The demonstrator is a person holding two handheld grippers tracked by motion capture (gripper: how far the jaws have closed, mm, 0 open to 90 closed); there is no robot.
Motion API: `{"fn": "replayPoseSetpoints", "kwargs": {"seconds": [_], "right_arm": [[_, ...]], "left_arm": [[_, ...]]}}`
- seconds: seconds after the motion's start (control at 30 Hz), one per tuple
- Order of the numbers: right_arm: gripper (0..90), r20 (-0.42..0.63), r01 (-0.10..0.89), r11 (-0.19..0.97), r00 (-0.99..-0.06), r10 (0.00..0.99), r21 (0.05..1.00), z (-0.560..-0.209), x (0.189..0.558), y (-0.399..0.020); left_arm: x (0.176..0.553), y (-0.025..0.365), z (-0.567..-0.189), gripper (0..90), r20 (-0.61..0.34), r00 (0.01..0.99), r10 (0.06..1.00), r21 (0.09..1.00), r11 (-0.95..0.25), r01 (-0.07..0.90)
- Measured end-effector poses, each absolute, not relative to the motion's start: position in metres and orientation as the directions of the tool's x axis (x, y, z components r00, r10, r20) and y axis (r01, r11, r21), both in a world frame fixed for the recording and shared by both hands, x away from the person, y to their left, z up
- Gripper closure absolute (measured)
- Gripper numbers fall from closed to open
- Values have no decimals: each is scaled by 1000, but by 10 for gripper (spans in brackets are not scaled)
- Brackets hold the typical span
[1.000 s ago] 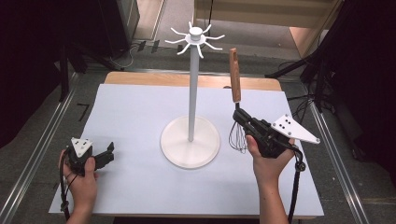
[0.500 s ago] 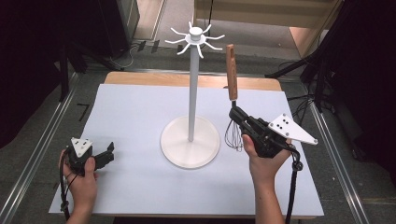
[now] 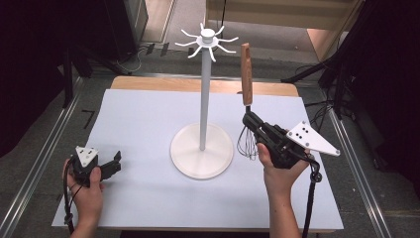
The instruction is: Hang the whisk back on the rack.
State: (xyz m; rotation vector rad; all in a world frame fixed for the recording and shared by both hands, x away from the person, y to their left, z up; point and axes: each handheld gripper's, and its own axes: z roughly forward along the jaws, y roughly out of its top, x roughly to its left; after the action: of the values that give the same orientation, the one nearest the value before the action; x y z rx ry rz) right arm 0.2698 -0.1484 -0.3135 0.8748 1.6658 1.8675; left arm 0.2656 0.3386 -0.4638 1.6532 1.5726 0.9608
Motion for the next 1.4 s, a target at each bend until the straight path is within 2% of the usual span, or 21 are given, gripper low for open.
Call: {"fn": "replayPoseSetpoints", "kwargs": {"seconds": [0.53,1.4], "right_arm": [[850,108,8,-145,-704,702,989,-302,260,-144],[849,108,29,-128,-732,673,991,-307,263,-133]], "left_arm": [[266,338,-464,139,73,11,997,853,-68,517],[266,339,-464,139,73,14,997,852,-70,519]]}}
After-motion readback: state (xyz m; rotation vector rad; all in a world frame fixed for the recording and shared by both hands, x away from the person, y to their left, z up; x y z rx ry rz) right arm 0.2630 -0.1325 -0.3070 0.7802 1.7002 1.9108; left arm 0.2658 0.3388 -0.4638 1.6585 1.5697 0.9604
